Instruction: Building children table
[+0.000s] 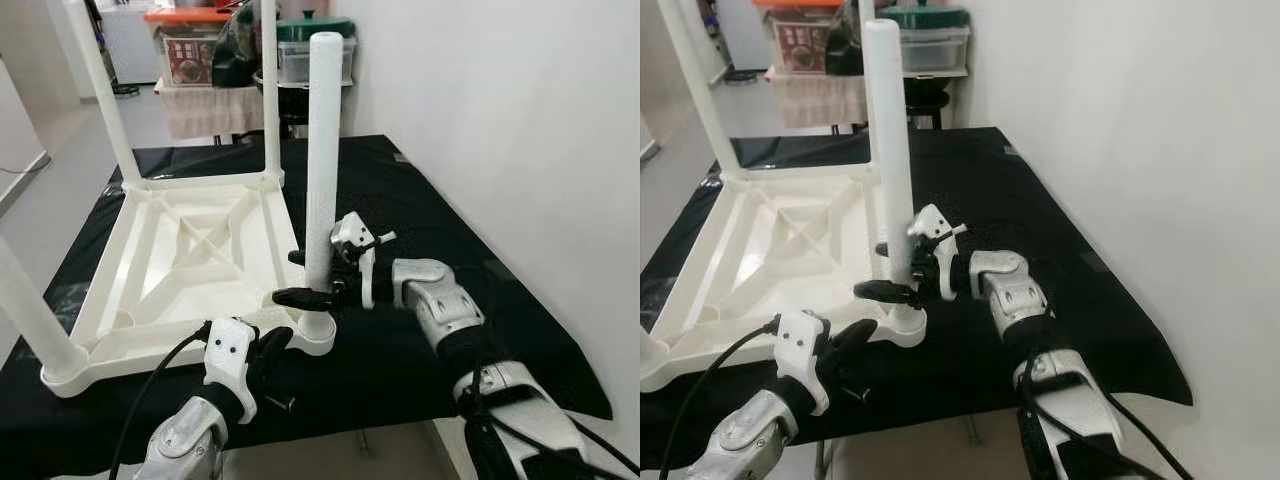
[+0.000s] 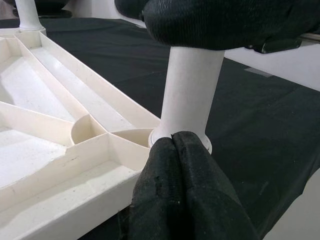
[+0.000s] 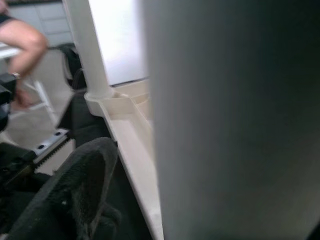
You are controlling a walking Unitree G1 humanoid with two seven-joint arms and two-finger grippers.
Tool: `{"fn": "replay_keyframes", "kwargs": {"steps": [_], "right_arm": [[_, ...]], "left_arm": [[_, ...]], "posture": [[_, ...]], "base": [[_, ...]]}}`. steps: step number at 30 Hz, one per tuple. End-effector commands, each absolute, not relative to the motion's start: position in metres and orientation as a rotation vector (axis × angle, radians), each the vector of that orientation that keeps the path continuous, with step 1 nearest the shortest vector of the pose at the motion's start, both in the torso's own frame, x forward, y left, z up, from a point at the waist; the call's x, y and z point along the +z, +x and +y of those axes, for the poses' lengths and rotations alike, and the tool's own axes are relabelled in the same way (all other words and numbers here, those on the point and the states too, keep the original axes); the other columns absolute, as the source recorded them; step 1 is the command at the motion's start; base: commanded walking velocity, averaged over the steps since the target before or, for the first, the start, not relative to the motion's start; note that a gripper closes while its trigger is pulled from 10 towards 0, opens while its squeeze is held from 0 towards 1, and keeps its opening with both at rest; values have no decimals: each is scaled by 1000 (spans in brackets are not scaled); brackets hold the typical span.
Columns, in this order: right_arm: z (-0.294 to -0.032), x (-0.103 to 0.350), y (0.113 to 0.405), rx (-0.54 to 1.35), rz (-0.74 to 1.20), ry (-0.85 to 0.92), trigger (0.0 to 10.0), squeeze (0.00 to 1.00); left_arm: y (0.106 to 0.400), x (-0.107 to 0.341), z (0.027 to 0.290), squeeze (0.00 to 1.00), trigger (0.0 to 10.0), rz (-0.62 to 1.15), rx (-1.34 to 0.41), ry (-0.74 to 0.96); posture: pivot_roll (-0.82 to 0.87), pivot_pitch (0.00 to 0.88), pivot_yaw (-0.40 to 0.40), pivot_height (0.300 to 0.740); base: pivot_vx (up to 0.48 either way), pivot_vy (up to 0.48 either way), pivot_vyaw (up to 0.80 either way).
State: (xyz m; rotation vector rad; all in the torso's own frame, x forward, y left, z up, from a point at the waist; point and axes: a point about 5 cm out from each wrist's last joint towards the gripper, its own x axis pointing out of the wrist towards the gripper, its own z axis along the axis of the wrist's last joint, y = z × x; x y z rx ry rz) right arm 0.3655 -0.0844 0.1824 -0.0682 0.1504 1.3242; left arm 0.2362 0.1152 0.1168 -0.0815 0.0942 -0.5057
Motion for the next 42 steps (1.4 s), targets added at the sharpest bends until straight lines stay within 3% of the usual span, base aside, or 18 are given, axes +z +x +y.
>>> {"fn": "replay_keyframes", "kwargs": {"steps": [1, 2, 8, 15, 18, 21, 22, 28, 30, 31, 32, 40, 41, 42], "right_arm": [[-82, 181, 365, 1340, 154, -61, 1451, 0], [-84, 181, 366, 1351, 168, -62, 0, 0], [-93, 176, 368, 1299, 195, -70, 0, 0], [-110, 148, 370, 1054, 284, -248, 0, 0], [-98, 120, 352, 503, 396, -3, 0, 0], [-87, 113, 332, 486, 409, -5, 0, 0], [-73, 112, 320, 535, 395, -89, 0, 0], [-67, 117, 329, 601, 344, -158, 0, 0], [-57, 126, 340, 653, 314, -139, 10000, 4], [-52, 129, 340, 694, 297, -129, 10000, 4], [-47, 133, 339, 732, 285, -122, 10000, 1000], [-40, 146, 336, 855, 223, -107, 10000, 1000], [-42, 152, 338, 927, 188, -105, 10000, 357], [-42, 152, 338, 927, 188, -105, 10000, 357]], "left_arm": [[234, 117, 116, 0, 10000, 91, -498, -75], [233, 117, 117, 0, 10000, 89, -495, -71], [225, 121, 118, 0, 10000, 70, -497, -64], [220, 126, 117, 0, 10000, 57, -499, -59], [219, 127, 118, 0, 10000, 59, -507, -41], [219, 128, 118, 0, 10000, 60, -513, -34], [219, 128, 118, 0, 10000, 61, -516, -32], [219, 128, 117, 0, 10000, 66, -517, -44], [220, 128, 118, 0, 10000, 68, -511, -49], [220, 128, 118, 0, 10000, 67, -506, -50], [221, 128, 120, 0, 10000, 67, -502, -50], [221, 127, 120, 0, 10000, 70, -508, -48], [221, 127, 120, 0, 10000, 73, -513, -47], [221, 127, 120, 0, 10000, 73, -513, -47]], "posture": [[60, 0, -67, 740], [61, 0, -66, 740], [60, 0, -67, 740], [56, 0, -73, 740], [51, 0, -67, 740], [65, 0, -68, 740], [44, 0, -44, 740], [45, 0, -44, 740], [50, 0, -50, 740], [50, 0, -50, 740], [54, 0, -51, 740], [53, 0, -45, 740], [55, 0, -45, 740], [55, 0, -45, 740]], "base": [[0, 0, 0], [0, 0, 0], [0, 0, 0], [0, 0, 0], [0, 0, 0], [0, 0, 0], [0, 0, 0], [0, 0, 0], [0, 0, 0], [0, 0, 0], [0, 0, 0], [0, 0, 0], [0, 0, 0], [0, 0, 0]]}}
